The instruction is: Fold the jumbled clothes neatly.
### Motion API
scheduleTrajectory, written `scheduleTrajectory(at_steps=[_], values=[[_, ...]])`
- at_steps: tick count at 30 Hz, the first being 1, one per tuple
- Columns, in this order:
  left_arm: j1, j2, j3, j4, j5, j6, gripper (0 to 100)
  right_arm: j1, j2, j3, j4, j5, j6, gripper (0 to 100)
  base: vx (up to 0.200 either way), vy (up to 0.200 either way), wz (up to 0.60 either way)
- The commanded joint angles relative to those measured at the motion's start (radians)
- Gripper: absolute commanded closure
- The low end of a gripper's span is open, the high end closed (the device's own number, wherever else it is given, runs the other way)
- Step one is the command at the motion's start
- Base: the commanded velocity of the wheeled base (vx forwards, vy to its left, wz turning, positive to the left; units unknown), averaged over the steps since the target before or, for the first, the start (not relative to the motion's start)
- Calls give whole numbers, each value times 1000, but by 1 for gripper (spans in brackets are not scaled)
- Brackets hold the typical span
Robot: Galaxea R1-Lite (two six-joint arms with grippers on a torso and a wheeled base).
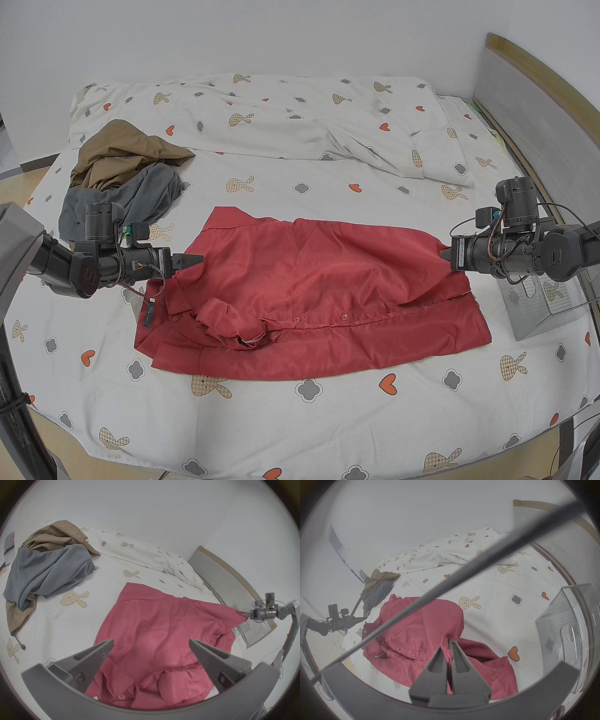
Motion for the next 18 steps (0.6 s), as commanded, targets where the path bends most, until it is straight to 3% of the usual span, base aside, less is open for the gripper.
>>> scheduleTrajectory(at_steps=[1,6,9,13,18], values=[[4,-84,115,-39,-29,41,0,4,1,-5,-2,-4,0,100,0,0,0],[4,-84,187,-88,-27,92,0,2,1,1,-22,-4,0,100,0,0,0],[2,-80,205,-106,-27,95,0,-1,1,6,-51,-6,2,100,200,200,0],[2,-78,210,-109,-29,95,0,-1,2,6,-55,-4,2,100,200,0,0],[2,-78,212,-109,-29,96,0,2,2,4,-55,-4,2,100,0,0,0]])
